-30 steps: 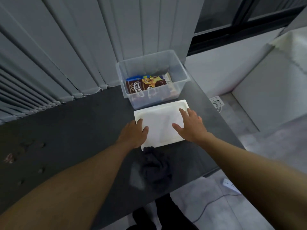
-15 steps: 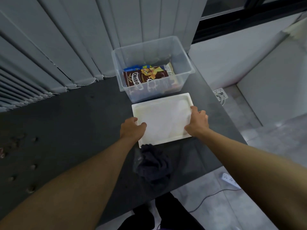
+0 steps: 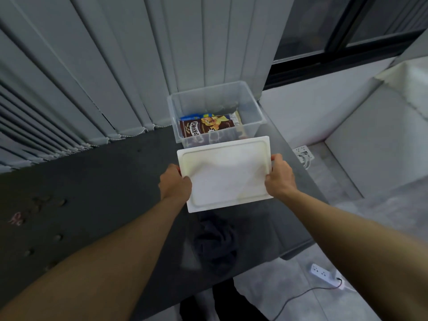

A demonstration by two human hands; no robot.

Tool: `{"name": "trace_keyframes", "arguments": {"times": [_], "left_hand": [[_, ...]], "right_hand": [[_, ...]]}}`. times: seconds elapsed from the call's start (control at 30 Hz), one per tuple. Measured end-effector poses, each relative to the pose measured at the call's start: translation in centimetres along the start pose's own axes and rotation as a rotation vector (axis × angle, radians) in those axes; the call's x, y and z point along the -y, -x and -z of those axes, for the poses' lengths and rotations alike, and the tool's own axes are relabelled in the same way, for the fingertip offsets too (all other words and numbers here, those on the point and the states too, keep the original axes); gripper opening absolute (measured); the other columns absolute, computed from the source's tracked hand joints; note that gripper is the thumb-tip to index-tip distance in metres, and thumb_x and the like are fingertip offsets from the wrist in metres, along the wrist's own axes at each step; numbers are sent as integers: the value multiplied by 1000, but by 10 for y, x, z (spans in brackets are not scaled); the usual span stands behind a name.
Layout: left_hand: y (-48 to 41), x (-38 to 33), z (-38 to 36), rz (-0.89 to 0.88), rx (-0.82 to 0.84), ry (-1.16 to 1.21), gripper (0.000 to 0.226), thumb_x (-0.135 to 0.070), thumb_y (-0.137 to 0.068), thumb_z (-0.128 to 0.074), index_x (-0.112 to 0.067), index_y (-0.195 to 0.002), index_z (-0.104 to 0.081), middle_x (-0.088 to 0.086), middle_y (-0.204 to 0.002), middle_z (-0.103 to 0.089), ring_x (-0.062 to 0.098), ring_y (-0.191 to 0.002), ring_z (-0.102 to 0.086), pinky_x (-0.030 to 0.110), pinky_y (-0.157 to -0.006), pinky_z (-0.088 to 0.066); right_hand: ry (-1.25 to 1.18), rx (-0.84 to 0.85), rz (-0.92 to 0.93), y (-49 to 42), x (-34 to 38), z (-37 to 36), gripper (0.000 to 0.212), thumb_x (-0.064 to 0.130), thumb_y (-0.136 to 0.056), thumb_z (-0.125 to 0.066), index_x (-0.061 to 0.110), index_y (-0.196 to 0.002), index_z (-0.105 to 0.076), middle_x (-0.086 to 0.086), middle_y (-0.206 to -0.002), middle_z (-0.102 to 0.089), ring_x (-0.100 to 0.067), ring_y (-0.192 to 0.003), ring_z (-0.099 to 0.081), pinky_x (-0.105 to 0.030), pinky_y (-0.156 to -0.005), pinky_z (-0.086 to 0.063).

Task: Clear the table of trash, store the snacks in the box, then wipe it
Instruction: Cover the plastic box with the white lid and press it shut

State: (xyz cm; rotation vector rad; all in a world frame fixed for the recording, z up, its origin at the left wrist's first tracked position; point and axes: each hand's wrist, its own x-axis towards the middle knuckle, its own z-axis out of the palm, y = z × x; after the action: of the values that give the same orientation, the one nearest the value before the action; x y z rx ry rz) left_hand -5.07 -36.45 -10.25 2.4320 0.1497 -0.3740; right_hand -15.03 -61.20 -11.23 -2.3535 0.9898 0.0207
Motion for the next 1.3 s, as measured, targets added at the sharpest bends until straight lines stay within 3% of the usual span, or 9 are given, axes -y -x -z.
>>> {"name": "trace_keyframes", "arguments": {"times": [0.17, 0.3, 0.57, 0.77, 0.9, 1.03, 1.17, 1.3], "left_hand": [[-1, -15, 24, -107, -95, 1, 22, -13, -94, -60, -5, -115, -60, 12, -115, -66, 32, -108, -63, 33, -80, -43], [-9, -34, 38, -184, -125, -10, 25, -15, -92, -58, -6, -116, -59, 13, -117, -64, 34, -107, -61, 44, -92, -51], [-32, -69, 49, -288, -144, -93, 19, -4, -91, -51, -7, -110, -49, 15, -118, -60, 35, -112, -57, 42, -90, -47], [-56, -87, 42, -285, -136, -148, 13, 0, -90, -50, -10, -96, -42, 17, -115, -58, 34, -108, -55, 33, -78, -37], [-76, -98, 38, -277, -161, -167, 14, 3, -88, -47, -9, -94, -42, 19, -112, -58, 36, -106, -55, 31, -76, -34], [-96, -105, 35, -274, -166, -157, 13, 3, -87, -47, 0, -99, -50, 21, -110, -60, 37, -103, -57, 36, -76, -42], [-113, -112, 33, -257, -160, -163, 13, 2, -88, -49, 1, -100, -53, 22, -109, -62, 37, -103, -58, 35, -75, -41], [-125, -115, 31, -249, -152, -227, 12, -1, -87, -52, 1, -100, -53, 21, -108, -63, 37, -105, -57, 35, -76, -40]], "right_hand": [[-46, -39, 82, -8, 22, 15, 38, 1, -92, -53, 11, -128, -50, -12, -115, -58, -31, -101, -55, -40, -86, -46], [-96, -90, 141, -18, 41, 29, 39, 4, -93, -58, 15, -130, -54, -9, -116, -65, -29, -102, -60, -42, -90, -50], [-64, -138, 188, -54, 70, 55, 20, 4, -95, -56, 11, -112, -65, -9, -105, -69, -27, -92, -63, -40, -85, -54], [59, -130, 183, -94, 81, 58, 16, 5, -94, -51, 11, -88, -65, -9, -88, -66, -28, -79, -61, -43, -77, -56], [99, -109, 183, -123, 89, 56, 16, 8, -93, -51, 11, -84, -64, -7, -83, -63, -28, -75, -60, -44, -77, -58], [83, -81, 151, -147, 95, 49, 19, 7, -89, -49, 16, -78, -62, -6, -82, -63, -27, -72, -60, -44, -71, -60], [67, -63, 141, -164, 104, 47, 18, 7, -88, -47, 13, -78, -61, -9, -84, -63, -29, -73, -59, -37, -62, -53], [60, -49, 140, -175, 108, 44, 15, 9, -85, -47, 10, -76, -59, -10, -85, -64, -29, -73, -59, -36, -63, -51]]}}
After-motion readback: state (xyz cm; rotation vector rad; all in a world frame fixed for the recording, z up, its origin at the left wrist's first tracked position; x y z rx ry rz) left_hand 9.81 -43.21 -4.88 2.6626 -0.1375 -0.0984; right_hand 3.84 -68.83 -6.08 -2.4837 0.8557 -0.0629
